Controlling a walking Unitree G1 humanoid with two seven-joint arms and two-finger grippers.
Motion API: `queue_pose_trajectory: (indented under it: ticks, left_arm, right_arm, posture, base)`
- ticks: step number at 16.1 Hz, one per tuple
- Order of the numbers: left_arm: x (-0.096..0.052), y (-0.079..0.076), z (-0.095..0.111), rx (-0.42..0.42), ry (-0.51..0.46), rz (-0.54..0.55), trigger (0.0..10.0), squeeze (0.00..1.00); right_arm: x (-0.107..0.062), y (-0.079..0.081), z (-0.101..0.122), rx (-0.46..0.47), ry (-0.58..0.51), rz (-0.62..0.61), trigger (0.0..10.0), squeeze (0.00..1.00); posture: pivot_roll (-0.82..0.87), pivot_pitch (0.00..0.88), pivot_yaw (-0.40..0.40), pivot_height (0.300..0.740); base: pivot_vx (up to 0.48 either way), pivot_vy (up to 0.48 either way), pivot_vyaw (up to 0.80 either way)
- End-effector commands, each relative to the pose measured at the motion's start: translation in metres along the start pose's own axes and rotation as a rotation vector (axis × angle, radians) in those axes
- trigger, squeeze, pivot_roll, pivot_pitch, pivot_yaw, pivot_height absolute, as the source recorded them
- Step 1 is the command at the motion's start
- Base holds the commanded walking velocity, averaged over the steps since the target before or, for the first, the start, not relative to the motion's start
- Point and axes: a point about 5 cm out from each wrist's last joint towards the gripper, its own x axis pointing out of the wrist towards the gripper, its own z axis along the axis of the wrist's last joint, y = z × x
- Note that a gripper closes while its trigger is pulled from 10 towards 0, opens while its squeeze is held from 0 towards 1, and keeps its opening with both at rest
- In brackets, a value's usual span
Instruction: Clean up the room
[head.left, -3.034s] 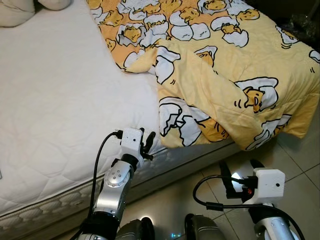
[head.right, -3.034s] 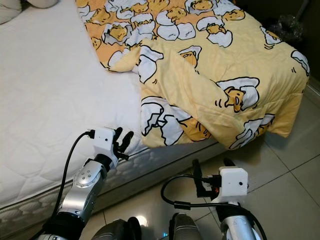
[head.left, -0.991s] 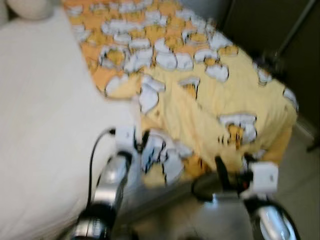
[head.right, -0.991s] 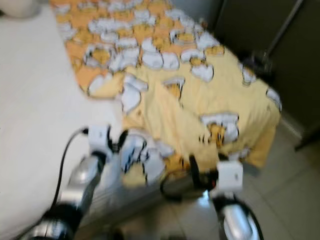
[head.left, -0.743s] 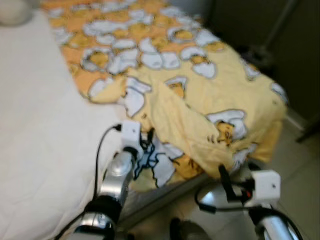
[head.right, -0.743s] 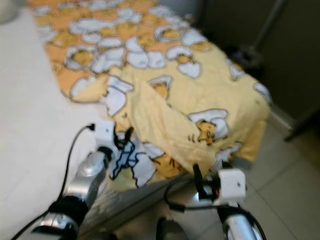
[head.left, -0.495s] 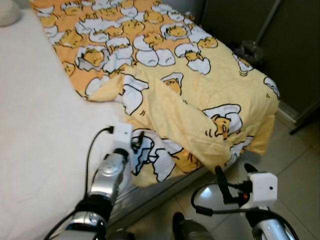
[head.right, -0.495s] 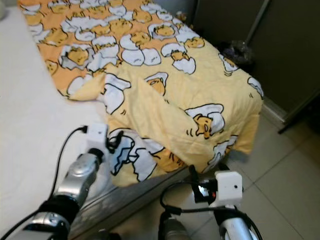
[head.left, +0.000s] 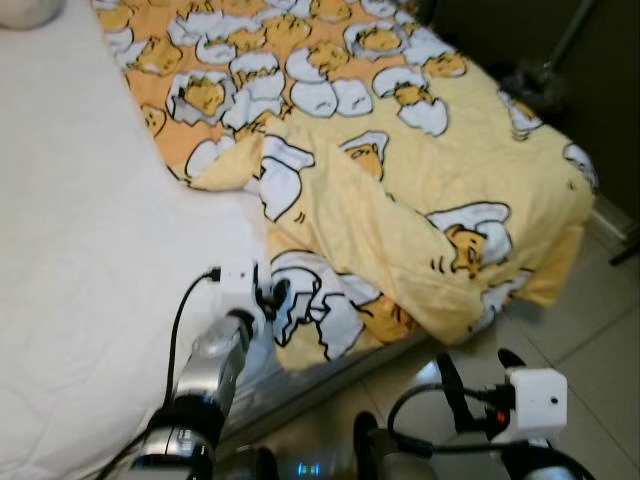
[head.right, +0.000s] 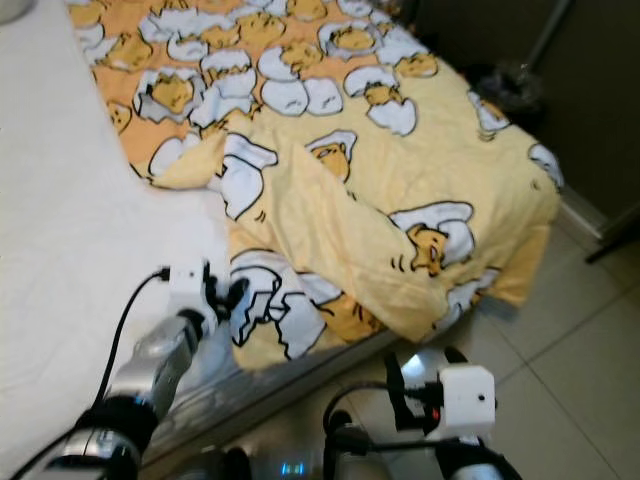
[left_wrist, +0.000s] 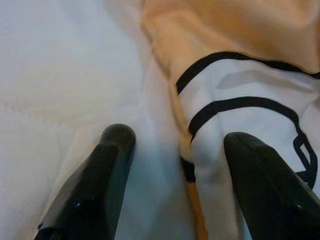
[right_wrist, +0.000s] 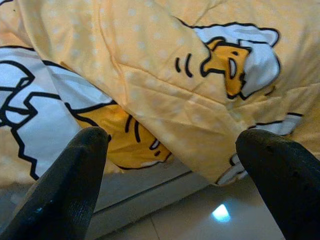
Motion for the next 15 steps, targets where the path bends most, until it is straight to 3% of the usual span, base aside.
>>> queue_pose_trajectory:
  ticks: [1, 4, 8, 9, 11, 13, 15]
  left_arm:
    - [-0.008, -0.005, -0.012, -0.034, 0.041, -0.034, 10.0, 0.0]
    - [-0.025, -0.012, -0.036, -0.06, 0.123, -0.082, 10.0, 0.0]
    - [-0.038, -0.027, -0.044, -0.144, 0.177, -0.204, 10.0, 0.0]
    - [-0.038, -0.032, -0.04, -0.175, 0.149, -0.256, 0.0, 0.0]
    - [-0.033, -0.041, -0.044, -0.223, 0.176, -0.314, 0.0, 0.0]
    - [-0.022, -0.041, -0.057, -0.29, 0.239, -0.264, 0.0, 0.0]
    - [-0.015, -0.042, -0.058, -0.346, 0.229, -0.232, 0.0, 0.0]
  right_arm:
    - [-0.003, 0.001, 0.001, 0.006, 0.006, 0.001, 10.0, 0.0]
    - [-0.005, 0.004, -0.002, 0.012, 0.025, 0.012, 10.0, 0.0]
    - [-0.003, 0.002, -0.003, 0.008, 0.029, 0.018, 10.0, 0.0]
    - [-0.003, 0.002, -0.002, 0.006, 0.026, 0.022, 10.0, 0.0]
    - [0.002, 0.008, 0.006, -0.019, -0.018, 0.082, 10.0, 0.0]
    - [0.005, 0.01, 0.005, -0.013, -0.008, 0.102, 10.0, 0.0]
    - [0.005, 0.009, 0.005, -0.018, -0.005, 0.105, 10.0, 0.0]
  posture:
    - [-0.21, 0.262, 0.027, 0.74]
    - [-0.21, 0.255, 0.03, 0.74]
    - [-0.21, 0.238, 0.026, 0.74]
    - [-0.21, 0.234, 0.024, 0.74]
    - [-0.21, 0.222, 0.018, 0.74]
    - [-0.22, 0.212, 0.01, 0.74]
    - [-0.24, 0.209, 0.006, 0.74]
  base:
    - [0.0, 0.0, 0.0]
    - [0.0, 0.0, 0.0]
    - [0.0, 0.0, 0.0]
    - [0.0, 0.0, 0.0]
    - [0.0, 0.0, 0.0]
    - [0.0, 0.0, 0.0]
    - [0.0, 0.0, 0.0]
